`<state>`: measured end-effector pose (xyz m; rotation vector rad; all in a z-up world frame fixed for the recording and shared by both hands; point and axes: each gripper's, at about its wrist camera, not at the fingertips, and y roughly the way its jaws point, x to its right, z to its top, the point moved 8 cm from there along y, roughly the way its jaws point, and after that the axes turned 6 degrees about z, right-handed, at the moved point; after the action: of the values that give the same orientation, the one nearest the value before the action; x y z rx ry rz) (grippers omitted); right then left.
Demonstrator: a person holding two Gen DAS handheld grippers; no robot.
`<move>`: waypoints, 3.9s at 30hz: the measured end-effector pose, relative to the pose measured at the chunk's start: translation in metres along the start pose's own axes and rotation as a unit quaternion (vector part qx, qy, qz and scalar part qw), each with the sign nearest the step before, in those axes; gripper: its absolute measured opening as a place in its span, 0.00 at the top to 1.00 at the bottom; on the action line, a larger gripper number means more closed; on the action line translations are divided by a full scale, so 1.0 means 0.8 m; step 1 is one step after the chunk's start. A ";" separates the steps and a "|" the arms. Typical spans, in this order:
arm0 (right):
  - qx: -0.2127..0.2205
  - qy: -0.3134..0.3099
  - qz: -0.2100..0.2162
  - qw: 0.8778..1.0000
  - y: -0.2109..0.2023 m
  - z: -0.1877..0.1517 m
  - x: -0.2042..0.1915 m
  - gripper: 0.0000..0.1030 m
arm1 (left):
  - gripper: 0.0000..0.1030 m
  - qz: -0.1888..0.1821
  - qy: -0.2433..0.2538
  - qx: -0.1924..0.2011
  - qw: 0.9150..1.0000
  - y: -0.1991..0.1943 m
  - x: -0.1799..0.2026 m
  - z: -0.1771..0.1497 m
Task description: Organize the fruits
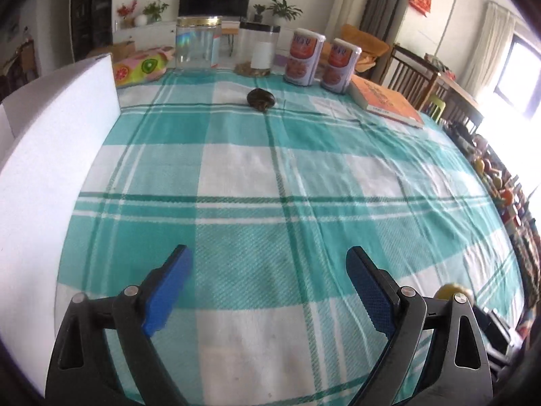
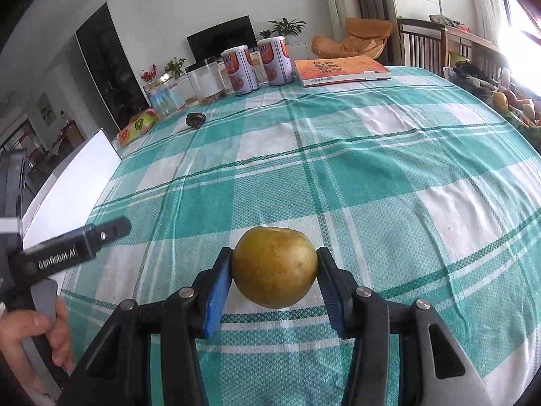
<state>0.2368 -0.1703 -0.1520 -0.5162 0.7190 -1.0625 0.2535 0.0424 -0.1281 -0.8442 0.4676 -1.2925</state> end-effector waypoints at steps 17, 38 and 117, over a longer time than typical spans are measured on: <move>-0.027 0.027 0.039 0.998 0.017 -0.007 0.004 0.52 | 0.12 0.032 -0.013 -0.001 0.999 0.219 -0.014 0.187; 0.006 0.060 0.009 0.998 -0.009 -0.007 0.025 0.52 | 0.56 0.014 0.150 0.042 0.988 0.007 0.077 0.028; -0.127 -0.190 0.123 0.966 -0.057 -0.059 -0.513 0.00 | 0.11 0.240 -0.053 0.064 0.967 -0.300 -0.391 -0.050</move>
<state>0.0512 0.1840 -0.0383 -0.8041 0.5607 -0.6168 -0.0059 0.3202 -0.0158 -0.6369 0.4630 -0.8175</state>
